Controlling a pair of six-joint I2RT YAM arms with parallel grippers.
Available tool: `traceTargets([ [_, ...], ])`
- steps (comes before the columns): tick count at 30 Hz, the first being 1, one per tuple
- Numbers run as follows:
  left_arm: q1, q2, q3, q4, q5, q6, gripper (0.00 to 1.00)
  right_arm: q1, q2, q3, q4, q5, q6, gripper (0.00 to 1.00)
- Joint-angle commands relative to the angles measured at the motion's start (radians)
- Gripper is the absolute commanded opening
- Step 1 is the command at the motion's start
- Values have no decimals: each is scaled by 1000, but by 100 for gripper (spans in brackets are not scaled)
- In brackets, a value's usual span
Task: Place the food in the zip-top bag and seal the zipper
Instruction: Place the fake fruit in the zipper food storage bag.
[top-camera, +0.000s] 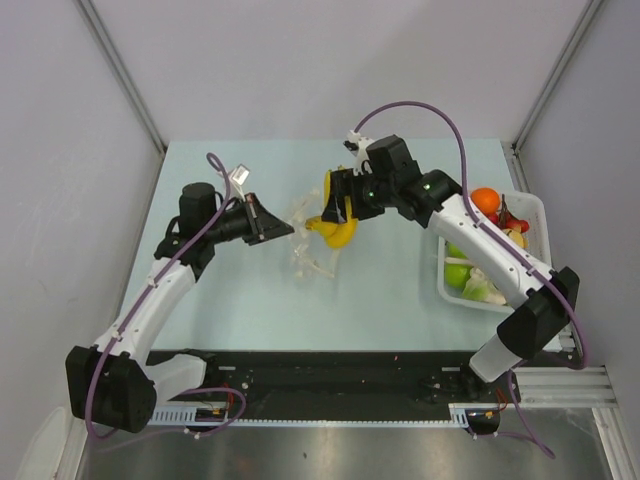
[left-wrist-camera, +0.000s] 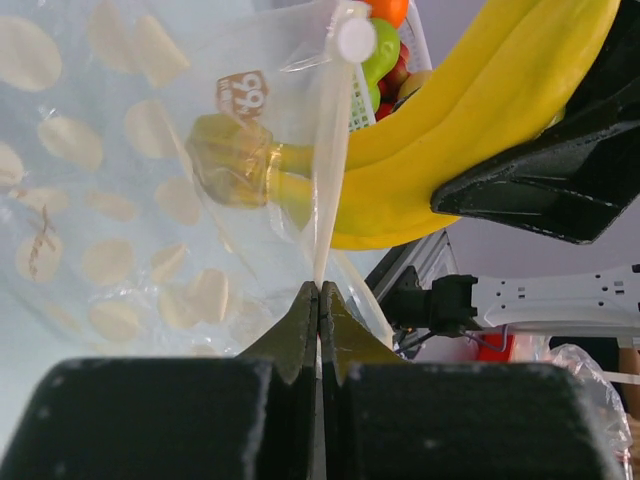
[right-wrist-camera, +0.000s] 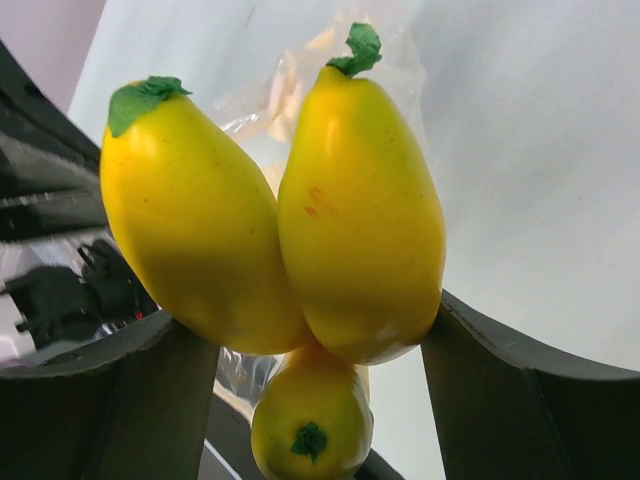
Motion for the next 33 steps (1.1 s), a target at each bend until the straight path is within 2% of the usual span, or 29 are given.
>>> traceTargets([
  [1,-6,-22,10,60,-15,-31,0,24,43,109,16,100,142,0],
  [7,-18,-13,-33,148,25,-135,0,32,66,113,109,40,254,0],
  [11,-18,-2,-68,262,64,-247,0,62,30,-14,244,120,240,0],
  [16,-17,9,-107,371,99,-378,0,131,20,-96,365,253,216,0],
  [20,-14,9,-116,394,110,-396,0,193,19,-153,408,355,132,5],
  [23,0,-5,-122,387,117,-396,0,202,-6,-200,421,326,76,30],
  [24,5,-8,-127,387,120,-396,0,202,-15,-208,427,312,59,55],
  [26,17,-19,-139,385,127,-395,0,203,-53,-223,431,265,-8,80],
  [27,20,-20,-143,385,131,-392,0,203,-70,-225,424,266,-40,95],
  [29,29,-31,-150,376,137,-372,0,202,-119,-225,410,170,-137,100],
  [33,35,-43,-159,337,146,-324,0,148,-210,-225,323,-33,-217,100],
])
